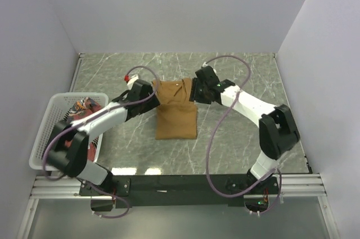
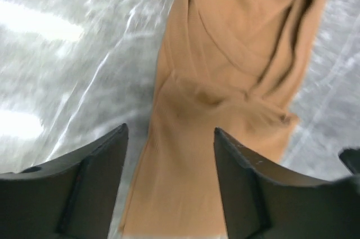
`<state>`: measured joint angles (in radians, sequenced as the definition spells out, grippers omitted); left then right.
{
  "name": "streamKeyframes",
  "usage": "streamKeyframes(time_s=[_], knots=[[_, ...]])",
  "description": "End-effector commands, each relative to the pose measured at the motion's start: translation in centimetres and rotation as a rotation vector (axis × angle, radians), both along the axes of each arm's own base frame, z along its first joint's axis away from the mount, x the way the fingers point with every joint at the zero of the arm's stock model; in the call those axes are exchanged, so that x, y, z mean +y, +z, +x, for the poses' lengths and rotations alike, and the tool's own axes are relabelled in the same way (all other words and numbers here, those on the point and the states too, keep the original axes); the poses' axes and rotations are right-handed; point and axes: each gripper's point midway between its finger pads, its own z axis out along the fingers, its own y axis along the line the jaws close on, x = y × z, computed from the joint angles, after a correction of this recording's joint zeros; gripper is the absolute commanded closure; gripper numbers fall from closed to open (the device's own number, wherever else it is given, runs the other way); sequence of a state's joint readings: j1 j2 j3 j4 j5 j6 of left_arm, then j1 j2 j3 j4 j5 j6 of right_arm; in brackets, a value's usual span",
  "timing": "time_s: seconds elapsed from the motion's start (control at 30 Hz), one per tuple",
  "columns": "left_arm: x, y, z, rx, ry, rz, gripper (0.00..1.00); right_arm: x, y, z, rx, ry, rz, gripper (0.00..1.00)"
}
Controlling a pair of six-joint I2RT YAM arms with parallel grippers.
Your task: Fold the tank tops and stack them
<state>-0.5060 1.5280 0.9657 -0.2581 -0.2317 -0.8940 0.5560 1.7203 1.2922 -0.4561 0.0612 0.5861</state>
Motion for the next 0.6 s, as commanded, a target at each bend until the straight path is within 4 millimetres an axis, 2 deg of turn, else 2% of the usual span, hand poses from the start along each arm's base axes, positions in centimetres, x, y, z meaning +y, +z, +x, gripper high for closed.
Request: streamKeyframes(time_s=[0.0,0.07,0.1,0.17,0.23,0.27,0.37,0.43,0.47,0.57], knots=[[0.3,2.3,-2.5,-0.061,-0.011,-0.079,0.34,-1.7,1.1,-2.5,-0.033,-0.024,-0.010,0.43],[0.4,1.1,-4.7,-0.031,-0.015,-0.111,0.38,-1.6,1.5,-3.5,-0.059,-0.033,0.020,0.44],[0.0,0.6,-5.6,-0.017,-0.036,-0.119,0.43,-1.6,0.6,-4.6,-0.041,-0.029,0.011,0.47],[-0.1,-0.7,-7.2,0.005,-0.047,-0.117,0.49,-1.0,0.2,-5.4,-0.044,-0.017,0.014,0.49],[-1.0,-1.8,-8.8,0.029,-0.086,-0.108,0.52,-0.4,-1.0,-6.5,-0.015,0.002,0.002,0.51],[-0.7,-2.9,-9.8,0.058,-0.082,-0.097,0.52,-0.2,-1.6,-7.1,0.000,0.009,-0.005,0.51],[-0.9,-4.8,-11.9,0.088,-0.095,-0.088,0.44,0.5,-3.5,-9.6,0.029,0.027,-0.011,0.49],[-0.9,-5.9,-13.1,0.109,-0.108,-0.108,0.37,0.1,-5.0,-10.9,0.057,0.008,-0.011,0.48],[-1.5,-5.5,-13.0,0.090,-0.116,-0.139,0.36,-0.1,-5.3,-11.2,0.061,0.001,-0.011,0.48],[-1.6,-6.1,-13.4,0.104,-0.115,-0.138,0.34,-0.5,-6.4,-12.0,0.079,-0.012,0.004,0.47]])
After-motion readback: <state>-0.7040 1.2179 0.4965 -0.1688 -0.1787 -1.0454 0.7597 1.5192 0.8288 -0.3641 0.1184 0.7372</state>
